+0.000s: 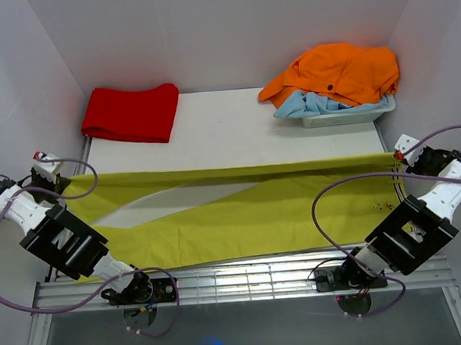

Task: Fold and stack the trousers
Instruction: Fold the trousers

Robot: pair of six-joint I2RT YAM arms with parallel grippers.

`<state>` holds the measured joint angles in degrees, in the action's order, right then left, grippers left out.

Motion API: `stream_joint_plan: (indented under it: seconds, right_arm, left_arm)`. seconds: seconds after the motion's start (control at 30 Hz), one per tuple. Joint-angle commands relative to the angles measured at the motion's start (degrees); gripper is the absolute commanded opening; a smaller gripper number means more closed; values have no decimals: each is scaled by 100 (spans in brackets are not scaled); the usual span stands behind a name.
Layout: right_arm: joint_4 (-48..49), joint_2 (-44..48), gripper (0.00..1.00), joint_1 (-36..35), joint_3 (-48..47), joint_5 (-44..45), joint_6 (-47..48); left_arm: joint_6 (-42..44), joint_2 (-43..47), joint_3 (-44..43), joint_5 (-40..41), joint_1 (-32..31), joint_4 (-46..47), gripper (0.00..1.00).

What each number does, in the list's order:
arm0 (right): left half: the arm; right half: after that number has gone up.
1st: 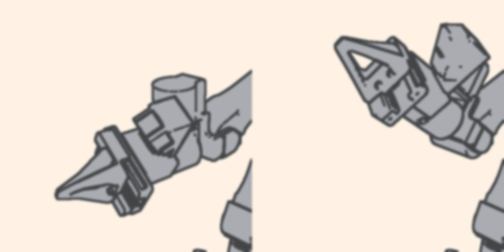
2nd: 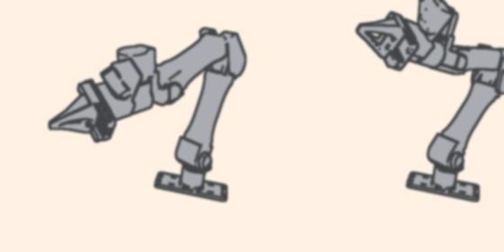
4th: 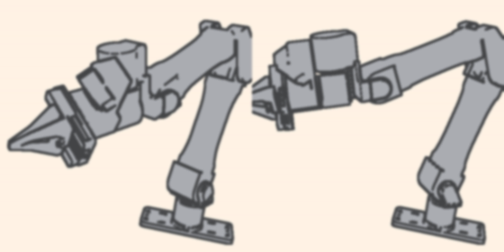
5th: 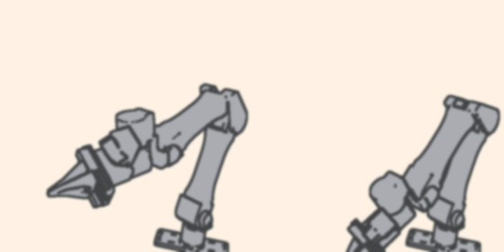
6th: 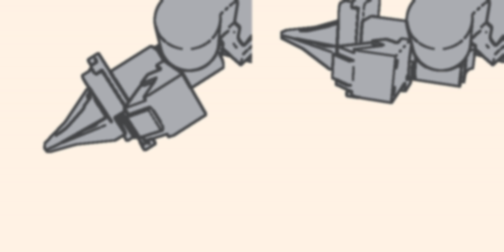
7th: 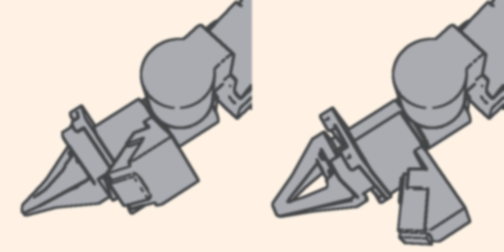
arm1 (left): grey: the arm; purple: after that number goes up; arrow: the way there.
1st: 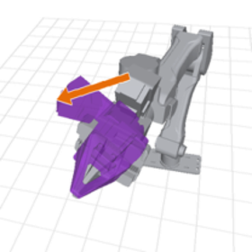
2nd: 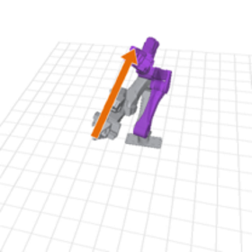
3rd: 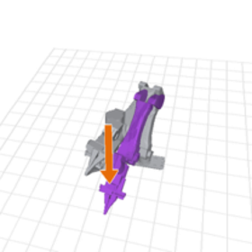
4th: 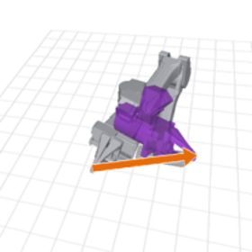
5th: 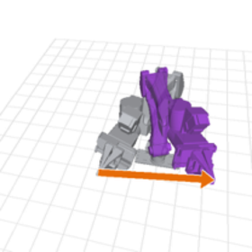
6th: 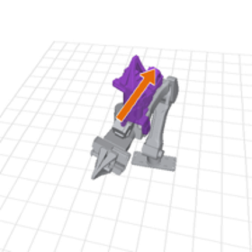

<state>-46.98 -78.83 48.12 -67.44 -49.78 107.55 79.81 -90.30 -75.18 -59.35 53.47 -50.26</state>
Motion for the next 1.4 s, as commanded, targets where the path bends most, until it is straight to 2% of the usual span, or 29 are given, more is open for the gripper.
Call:
stream_joint_plan:
  seconds: [0.0,0.13,0.27,0.4,0.53,0.6,0.73,0.87,0.97,1.0,1.07,1.1,1.13,1.17,1.2,1.23,1.27,1.3,1.37]
  right_arm:
    - [-398,227,8,802,282,-120,1863]
    - [-1277,184,8,1515,696,55,3723]
    - [-2103,-10,8,2191,1013,433,5000]
    - [-1851,17,8,2456,1417,785,5180]
    - [-1806,-80,8,2483,1619,1311,5206]
    - [-1675,-45,8,2483,1786,1558,5224]
    - [-1419,43,8,2448,2138,1980,5241]
    - [-1068,200,8,2282,2498,2445,5233]
    - [-910,227,8,2176,2648,2674,5233]
    - [-918,219,8,2158,2587,2693,5224]
    - [-1093,79,8,2167,2421,2632,5206]
    - [-1163,8,8,2167,2315,2605,5189]
    - [-1242,-88,8,2167,2071,2570,5171]
    - [-1287,-228,8,2149,1981,2596,5162]
    - [-1270,-282,8,2106,1911,2657,5119]
    - [-1235,-308,8,2079,1884,2736,5110]
    - [-1208,-291,8,2061,1892,2841,5092]
    - [-1173,-274,8,2053,1910,2886,5118]
    - [-1155,-239,8,2026,1936,2869,5118]
  left_arm:
    - [1866,363,397,186,768,-1043,0]
    - [3143,505,1134,573,1340,-1784,0]
    - [4023,593,1576,837,1938,-2153,0]
    - [5051,584,1612,934,2675,-2707,0]
    - [5615,479,1541,1346,2879,-3016,0]
    - [5904,548,1803,1821,2940,-2937,0]
    - [5932,926,2524,2085,2950,-2288,0]
    - [6308,1453,3569,2743,2941,-1034,0]
    - [6459,1603,4089,3297,2897,-495,0]
    - [6277,1595,4046,3177,2897,-511,18]
    - [5951,1332,3521,2931,2871,-903,44]
    - [5445,1192,3223,2747,2870,-1124,51]
    - [5188,1025,2889,2580,2853,-1370,57]
    - [4933,667,2190,2308,2844,-1877,59]
    - [4643,498,1852,2184,2818,-2108,60]
    - [4292,357,1536,2069,2792,-2259,66]
    - [3645,103,1245,2007,2748,-2556,76]
    - [3438,22,816,2007,2713,-2689,79]
    - [2904,-49,610,1972,2703,-2709,81]
